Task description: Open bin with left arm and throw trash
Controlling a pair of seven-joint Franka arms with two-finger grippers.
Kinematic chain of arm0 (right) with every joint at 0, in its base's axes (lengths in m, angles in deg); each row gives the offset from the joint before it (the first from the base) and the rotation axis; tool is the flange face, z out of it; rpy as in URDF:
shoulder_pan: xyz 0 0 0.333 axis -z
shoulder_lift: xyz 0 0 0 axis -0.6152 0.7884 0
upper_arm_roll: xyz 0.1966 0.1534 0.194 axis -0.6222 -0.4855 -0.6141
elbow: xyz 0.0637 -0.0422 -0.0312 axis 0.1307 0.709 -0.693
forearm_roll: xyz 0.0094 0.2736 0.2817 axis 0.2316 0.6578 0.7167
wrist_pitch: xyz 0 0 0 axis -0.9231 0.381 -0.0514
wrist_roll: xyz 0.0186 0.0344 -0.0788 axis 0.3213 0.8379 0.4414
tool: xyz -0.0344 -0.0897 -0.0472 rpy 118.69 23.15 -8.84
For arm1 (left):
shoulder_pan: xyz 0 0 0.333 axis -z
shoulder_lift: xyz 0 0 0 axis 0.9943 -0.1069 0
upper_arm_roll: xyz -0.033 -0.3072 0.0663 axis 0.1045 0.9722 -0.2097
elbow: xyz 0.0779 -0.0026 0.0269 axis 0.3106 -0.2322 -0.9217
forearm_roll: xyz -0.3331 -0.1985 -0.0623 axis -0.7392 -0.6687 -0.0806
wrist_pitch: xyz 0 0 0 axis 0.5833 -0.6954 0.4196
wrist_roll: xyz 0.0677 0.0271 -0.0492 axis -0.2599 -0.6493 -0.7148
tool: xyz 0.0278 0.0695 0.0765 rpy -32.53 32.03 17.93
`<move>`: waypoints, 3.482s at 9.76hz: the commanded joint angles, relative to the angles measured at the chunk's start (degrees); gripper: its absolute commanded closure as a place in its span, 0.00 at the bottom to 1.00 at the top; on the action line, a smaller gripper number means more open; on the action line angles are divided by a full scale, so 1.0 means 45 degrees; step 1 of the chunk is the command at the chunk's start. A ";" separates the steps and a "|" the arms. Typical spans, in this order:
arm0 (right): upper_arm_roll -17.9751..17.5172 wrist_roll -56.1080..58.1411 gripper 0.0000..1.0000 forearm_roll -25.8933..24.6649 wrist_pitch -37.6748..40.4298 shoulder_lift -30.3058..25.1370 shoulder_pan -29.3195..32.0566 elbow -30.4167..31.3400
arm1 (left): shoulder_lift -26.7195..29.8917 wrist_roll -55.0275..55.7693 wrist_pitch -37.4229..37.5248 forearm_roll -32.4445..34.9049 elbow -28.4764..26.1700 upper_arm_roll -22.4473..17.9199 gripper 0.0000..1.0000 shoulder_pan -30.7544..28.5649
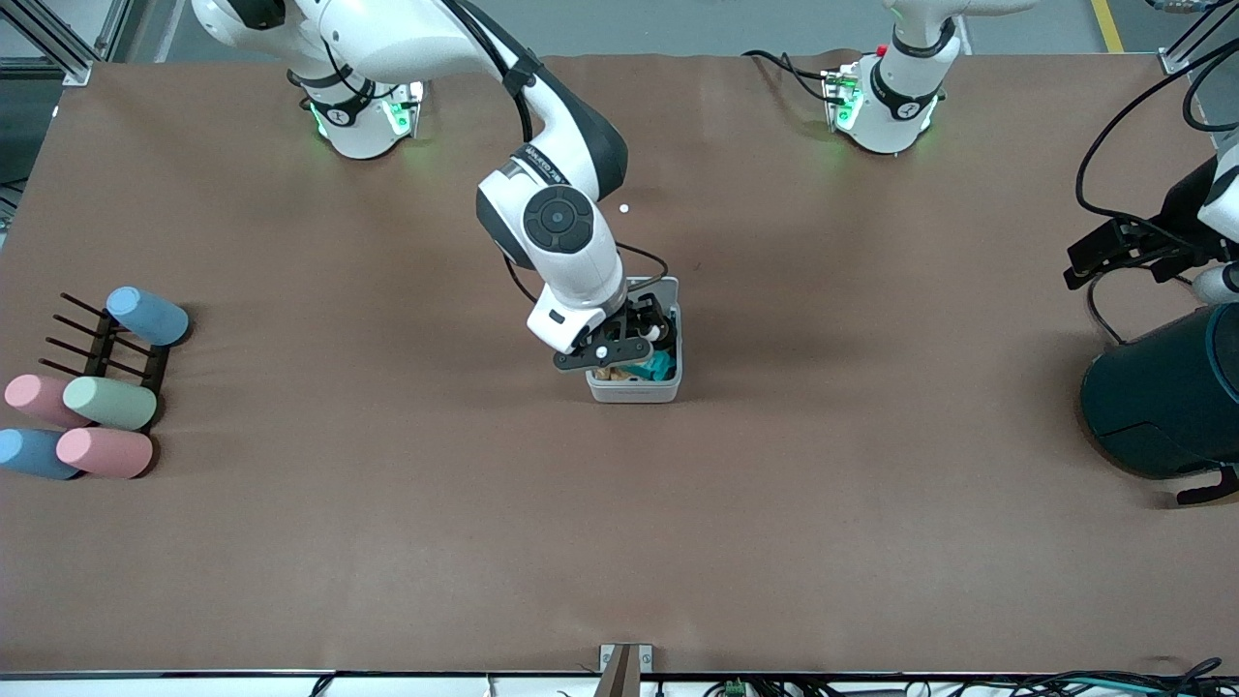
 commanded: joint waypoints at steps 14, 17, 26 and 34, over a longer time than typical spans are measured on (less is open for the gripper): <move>-0.0163 -0.0001 0.00 0.0001 0.1372 -0.0321 0.0907 -0.0121 | -0.0123 -0.0256 0.0058 -0.0168 0.0292 -0.0015 0.00 -0.0039; -0.0124 0.1204 0.00 -0.0077 0.3458 -0.1607 0.1997 -0.0122 | -0.0104 -0.0256 0.0058 -0.0168 0.0292 -0.0015 0.00 -0.0039; -0.0046 0.6539 0.00 -0.0311 0.8622 -0.7095 0.7681 0.0132 | -0.0123 -0.0236 0.0058 -0.0168 0.0292 -0.0015 0.00 -0.0039; -0.0046 0.8086 0.00 -0.1444 0.8897 -0.8292 0.9306 0.0543 | -0.0123 -0.0236 0.0058 -0.0168 0.0292 -0.0015 0.00 -0.0039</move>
